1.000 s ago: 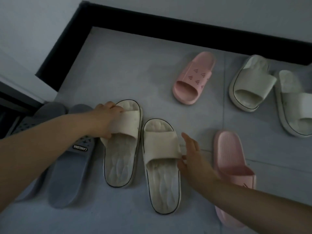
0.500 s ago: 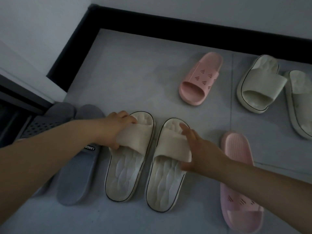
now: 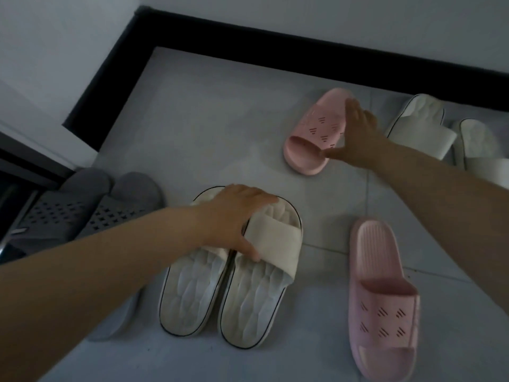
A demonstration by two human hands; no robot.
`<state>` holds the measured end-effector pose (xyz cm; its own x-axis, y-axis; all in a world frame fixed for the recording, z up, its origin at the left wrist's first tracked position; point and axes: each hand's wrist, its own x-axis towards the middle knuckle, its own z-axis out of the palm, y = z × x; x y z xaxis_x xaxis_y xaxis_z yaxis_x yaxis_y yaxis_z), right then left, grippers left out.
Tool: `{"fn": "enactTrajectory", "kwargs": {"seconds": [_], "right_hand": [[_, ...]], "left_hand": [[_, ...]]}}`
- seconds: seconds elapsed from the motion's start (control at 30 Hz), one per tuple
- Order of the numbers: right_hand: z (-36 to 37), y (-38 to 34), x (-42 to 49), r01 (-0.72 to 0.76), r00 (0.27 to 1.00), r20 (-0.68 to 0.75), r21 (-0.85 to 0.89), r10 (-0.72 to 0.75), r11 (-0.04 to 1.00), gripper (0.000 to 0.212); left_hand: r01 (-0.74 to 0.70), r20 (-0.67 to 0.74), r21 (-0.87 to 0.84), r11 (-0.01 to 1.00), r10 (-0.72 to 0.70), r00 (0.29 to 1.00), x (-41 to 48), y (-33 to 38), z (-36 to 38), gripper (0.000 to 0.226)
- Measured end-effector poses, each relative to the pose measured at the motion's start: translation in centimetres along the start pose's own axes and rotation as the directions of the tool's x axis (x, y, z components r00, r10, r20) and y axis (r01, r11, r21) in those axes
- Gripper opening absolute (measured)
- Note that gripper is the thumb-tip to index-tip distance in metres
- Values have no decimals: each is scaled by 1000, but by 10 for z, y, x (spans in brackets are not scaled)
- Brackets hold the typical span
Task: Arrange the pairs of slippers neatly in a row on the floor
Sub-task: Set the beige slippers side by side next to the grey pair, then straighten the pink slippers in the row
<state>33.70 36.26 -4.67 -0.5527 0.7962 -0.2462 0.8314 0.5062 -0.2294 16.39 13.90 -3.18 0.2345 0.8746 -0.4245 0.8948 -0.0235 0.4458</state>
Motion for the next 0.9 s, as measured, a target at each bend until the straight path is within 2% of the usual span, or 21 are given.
{"fn": "enactTrajectory", "kwargs": {"seconds": [0.1, 0.2, 0.37, 0.47, 0.57, 0.67, 0.73, 0.8, 0.9], "right_hand": [[7, 0, 7, -65, 996, 70, 56, 62, 996, 117], [25, -4, -1, -73, 997, 14, -23, 73, 997, 114], [24, 13, -32, -191, 979, -56, 62, 194, 980, 107], [16, 27, -75, -136, 991, -3, 78, 137, 988, 96], [20, 26, -137, -83, 994, 87, 131, 72, 988, 92], [29, 13, -195, -47, 986, 164, 194, 14, 980, 96], [37, 9, -218, 21, 979, 196, 187, -59, 982, 101], [41, 11, -231, 111, 969, 207, 131, -137, 985, 110], [43, 28, -251, 87, 961, 264, 14, -88, 996, 125]], "left_hand": [[-91, 13, 110, 990, 90, 996, 9, 24, 16, 98], [-140, 67, 147, 979, 132, 989, 15, 37, 35, 99], [-59, 84, 256, 965, 38, 996, 25, 48, 54, 98], [-44, 64, 313, 949, 25, 998, 34, 43, 51, 104], [-36, 65, 232, 972, 22, 998, 40, 42, 42, 125], [-108, -67, -87, 990, 102, 992, 45, 50, 30, 129], [-184, -100, -217, 959, 166, 981, 52, 61, 28, 121], [-222, -48, -216, 951, 216, 975, 59, 76, 33, 107], [-231, 39, -201, 952, 243, 969, 67, 96, 50, 80]]}}
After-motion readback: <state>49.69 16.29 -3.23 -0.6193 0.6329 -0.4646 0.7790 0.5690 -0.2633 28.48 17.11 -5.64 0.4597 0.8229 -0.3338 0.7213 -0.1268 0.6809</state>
